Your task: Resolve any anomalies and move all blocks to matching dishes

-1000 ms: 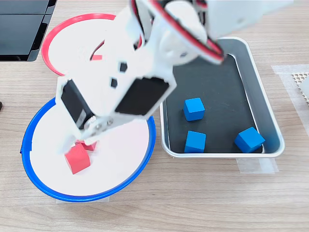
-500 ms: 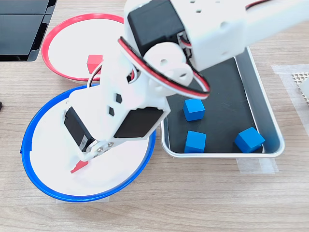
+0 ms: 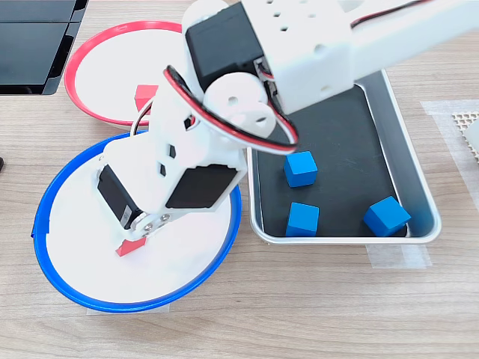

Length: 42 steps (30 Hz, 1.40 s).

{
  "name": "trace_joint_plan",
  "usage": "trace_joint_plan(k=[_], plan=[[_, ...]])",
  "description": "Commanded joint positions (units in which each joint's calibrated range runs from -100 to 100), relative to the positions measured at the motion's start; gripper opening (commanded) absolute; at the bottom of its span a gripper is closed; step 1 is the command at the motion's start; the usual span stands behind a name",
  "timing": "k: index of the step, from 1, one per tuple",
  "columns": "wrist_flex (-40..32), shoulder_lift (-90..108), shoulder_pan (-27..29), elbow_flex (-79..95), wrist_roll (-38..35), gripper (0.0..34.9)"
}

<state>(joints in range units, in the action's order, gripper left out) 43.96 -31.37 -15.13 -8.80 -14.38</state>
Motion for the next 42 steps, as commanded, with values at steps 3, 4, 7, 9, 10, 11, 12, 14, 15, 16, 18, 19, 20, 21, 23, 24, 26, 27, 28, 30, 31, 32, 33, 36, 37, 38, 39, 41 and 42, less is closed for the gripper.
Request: trace_joint_plan(k=[3, 4, 7, 9, 10, 11, 12, 14, 15, 16, 18, 19, 20, 21, 23, 24, 26, 27, 28, 30, 31, 32, 33, 36, 37, 38, 39, 41, 42], plan=[[1.39, 5.91, 0.78, -0.16, -0.1, 0.3], [2.3, 8.47, 1.06, 0.84, 0.0, 0.3], [6.51, 14.7, 2.19, 2.02, 0.1, 0.3], [9.98, 18.37, 3.7, 1.93, 0.24, 0.3], [11.79, 20.33, 4.73, 1.84, 0.2, 0.3], [14.19, 22.03, 6.24, 1.47, -0.1, 0.3], [16.33, 23.65, 7.84, 1.2, -0.73, 0.3], [19.06, 26.04, 12.07, 1.2, -2.44, 0.3], [19.63, 26.72, 14.33, 1.38, -3.37, 0.3], [19.63, 26.98, 17.06, 1.66, -4.35, 0.3], [18.48, 26.47, 22.05, 2.2, -6.54, 0.3], [17.32, 25.53, 24.59, 2.29, -7.57, 0.3], [16.0, 24.51, 26.66, 2.29, -8.35, 0.3], [13.44, 22.12, 29.77, 2.29, -9.72, 0.3], [10.64, 19.9, 31.93, 2.38, -10.6, 0.3], [8.57, 17.85, 33.44, 2.29, -11.38, 0.3], [5.19, 14.61, 35.23, 1.93, -12.41, 0.3], [2.8, 12.74, 35.98, 2.02, -13.04, 0.3], [1.15, 11.54, 36.36, 2.11, -13.33, 2.0], [-1.41, 9.92, 36.45, 2.48, -13.72, 7.0], [-2.16, 9.5, 36.45, 2.57, -13.87, 9.9], [-2.9, 9.24, 36.36, 2.93, -13.97, 13.4], [-3.72, 9.16, 36.07, 3.2, -13.97, 15.3], [-4.39, 9.75, 35.32, 4.02, -13.72, 19.2], [-4.14, 10.35, 34.85, 4.3, -13.53, 20.4], [-3.81, 10.95, 34.47, 4.48, -13.28, 20.6], [-2.9, 11.8, 33.91, 4.48, -12.8, 20.0], [2.22, 15.72, 31.18, 4.39, -9.23, 15.5], [6.02, 18.45, 28.73, 4.39, -6.11, 12.8]])
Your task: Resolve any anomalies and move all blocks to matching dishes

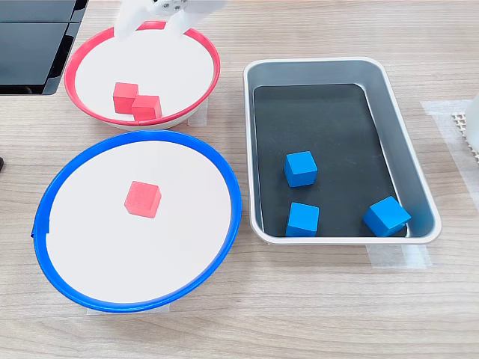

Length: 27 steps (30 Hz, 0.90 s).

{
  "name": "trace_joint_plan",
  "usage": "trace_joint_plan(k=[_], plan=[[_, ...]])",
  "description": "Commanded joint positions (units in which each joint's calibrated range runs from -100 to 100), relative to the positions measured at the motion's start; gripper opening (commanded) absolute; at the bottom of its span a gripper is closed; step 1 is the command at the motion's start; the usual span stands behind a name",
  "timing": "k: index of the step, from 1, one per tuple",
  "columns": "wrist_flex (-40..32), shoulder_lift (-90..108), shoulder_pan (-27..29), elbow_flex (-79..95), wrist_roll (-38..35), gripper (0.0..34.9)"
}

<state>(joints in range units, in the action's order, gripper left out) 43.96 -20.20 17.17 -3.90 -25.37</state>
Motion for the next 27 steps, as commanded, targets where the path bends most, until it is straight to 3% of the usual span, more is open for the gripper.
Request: trace_joint_plan(k=[1, 5, 11, 20, 27], plan=[[9.98, 10.01, -6.67, -0.88, 8.79, 8.7], [19.88, 14.36, -16.18, -1.97, 16.21, 9.2], [20.3, 11.8, -25.12, -4.88, 25.45, 11.9], [19.8, -0.9, -27.38, -11.16, 31.7, 18.6], [19.06, -6.7, -26.63, -14.81, 31.26, 19.0]])
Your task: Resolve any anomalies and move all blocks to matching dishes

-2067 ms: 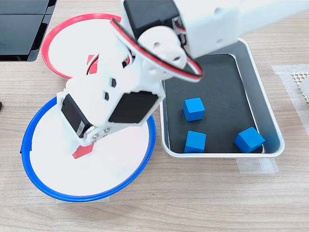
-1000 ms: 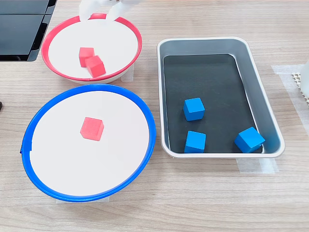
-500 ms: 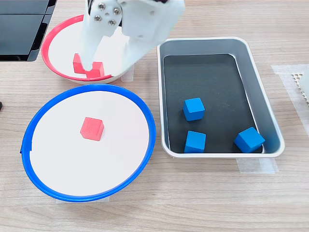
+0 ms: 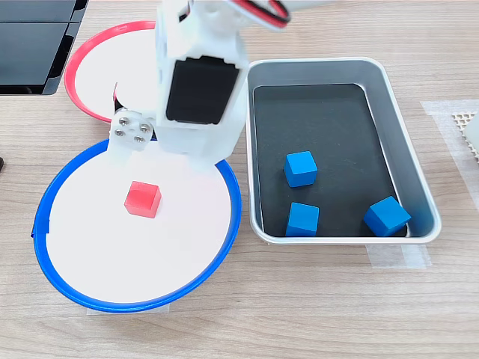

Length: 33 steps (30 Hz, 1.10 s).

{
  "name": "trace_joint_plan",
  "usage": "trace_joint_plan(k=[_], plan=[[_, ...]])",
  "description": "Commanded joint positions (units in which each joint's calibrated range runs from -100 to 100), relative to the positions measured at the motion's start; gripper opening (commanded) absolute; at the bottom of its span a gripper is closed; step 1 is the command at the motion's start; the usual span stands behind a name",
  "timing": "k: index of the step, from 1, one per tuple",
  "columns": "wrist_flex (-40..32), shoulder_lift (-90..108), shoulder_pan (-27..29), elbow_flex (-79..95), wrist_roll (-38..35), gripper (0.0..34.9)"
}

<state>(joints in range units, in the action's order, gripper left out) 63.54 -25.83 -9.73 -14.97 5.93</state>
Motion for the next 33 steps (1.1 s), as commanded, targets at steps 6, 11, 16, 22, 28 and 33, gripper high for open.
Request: trace_joint_plan(k=[6, 11, 16, 22, 28, 33], plan=[[0.39, -4.92, 1.31, -7.38, -0.59, 19.1], [0.47, -7.05, 1.03, -8.65, -1.56, 17.9], [0.22, -9.44, 0.09, -10.47, -2.25, 16.2], [0.64, -10.8, -0.95, -12.02, -2.54, 6.9], [2.7, -7.99, -0.38, -10.74, -3.81, 0.4], [6.17, -0.39, 0.84, -6.56, -6.06, 0.4]])
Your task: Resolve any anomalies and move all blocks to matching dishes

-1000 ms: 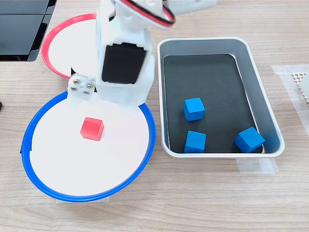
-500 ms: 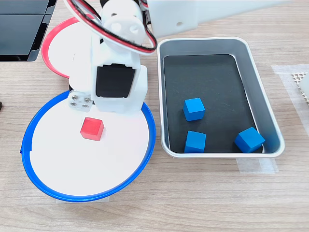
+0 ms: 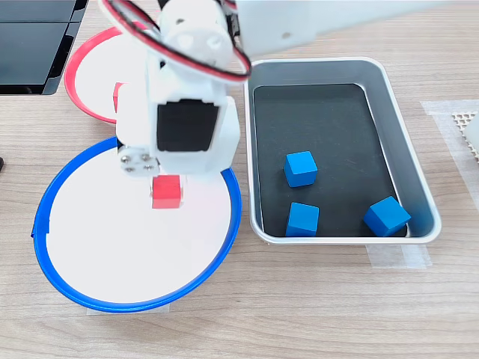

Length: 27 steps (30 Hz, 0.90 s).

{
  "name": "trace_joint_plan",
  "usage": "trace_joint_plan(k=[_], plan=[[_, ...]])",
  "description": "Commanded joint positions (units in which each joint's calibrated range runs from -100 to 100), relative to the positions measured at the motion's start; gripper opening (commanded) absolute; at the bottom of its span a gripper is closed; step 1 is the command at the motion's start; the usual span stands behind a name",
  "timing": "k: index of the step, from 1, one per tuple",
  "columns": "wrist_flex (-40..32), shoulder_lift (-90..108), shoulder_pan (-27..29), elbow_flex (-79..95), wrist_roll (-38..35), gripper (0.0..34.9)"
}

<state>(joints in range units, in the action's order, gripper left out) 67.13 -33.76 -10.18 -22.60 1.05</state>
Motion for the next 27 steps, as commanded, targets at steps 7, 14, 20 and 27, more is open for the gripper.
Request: trace_joint_plan(k=[7, 14, 20, 27], plan=[[9.51, 15.98, 4.95, -1.03, -4.59, 0.4], [14.71, 17.77, 17.09, -6.94, -13.43, 0.4], [2.99, 12.48, 28.2, -2.21, -21.1, 0.4], [-9.56, 3.87, 29.52, -1.76, -26.08, 7.6]])
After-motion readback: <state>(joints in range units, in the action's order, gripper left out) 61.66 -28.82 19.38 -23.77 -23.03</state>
